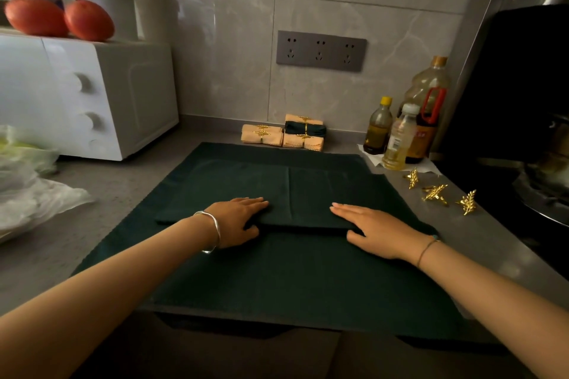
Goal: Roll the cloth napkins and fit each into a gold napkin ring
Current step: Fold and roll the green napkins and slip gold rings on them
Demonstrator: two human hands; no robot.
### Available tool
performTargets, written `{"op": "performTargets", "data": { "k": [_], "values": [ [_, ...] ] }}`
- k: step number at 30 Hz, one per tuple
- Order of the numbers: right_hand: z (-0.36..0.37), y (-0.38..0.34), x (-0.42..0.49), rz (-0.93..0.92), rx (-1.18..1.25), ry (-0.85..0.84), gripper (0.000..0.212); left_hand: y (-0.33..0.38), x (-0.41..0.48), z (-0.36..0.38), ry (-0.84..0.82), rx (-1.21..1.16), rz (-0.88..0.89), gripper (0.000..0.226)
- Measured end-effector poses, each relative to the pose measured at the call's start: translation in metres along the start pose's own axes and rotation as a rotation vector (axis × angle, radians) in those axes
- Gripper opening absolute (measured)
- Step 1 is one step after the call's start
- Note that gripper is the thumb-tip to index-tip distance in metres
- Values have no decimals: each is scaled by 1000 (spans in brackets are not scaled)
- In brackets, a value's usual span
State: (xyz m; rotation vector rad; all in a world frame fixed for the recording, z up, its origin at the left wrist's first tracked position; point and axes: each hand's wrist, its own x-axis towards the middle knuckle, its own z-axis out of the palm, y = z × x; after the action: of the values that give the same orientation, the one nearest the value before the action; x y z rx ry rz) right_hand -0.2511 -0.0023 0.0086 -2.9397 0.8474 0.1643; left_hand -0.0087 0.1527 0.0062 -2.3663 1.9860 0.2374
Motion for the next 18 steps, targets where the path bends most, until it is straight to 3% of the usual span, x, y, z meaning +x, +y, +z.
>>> {"op": "performTargets", "data": {
  "k": [5,8,12,18],
  "values": [
    [-5,11,5,21,24,-41,54,-11,2,-5,-21,144,-60,60],
    [-20,10,4,31,72,-85,46,-13,0,-14,-68,89,-91,57],
    [-42,17,-2,24,179,-184,27,-10,-7,-38,-132,-35,-13,37],
    [-75,30,-10,24,369,-405,29,-22,-11,-73,-325,-69,-8,33]
  ]
}}
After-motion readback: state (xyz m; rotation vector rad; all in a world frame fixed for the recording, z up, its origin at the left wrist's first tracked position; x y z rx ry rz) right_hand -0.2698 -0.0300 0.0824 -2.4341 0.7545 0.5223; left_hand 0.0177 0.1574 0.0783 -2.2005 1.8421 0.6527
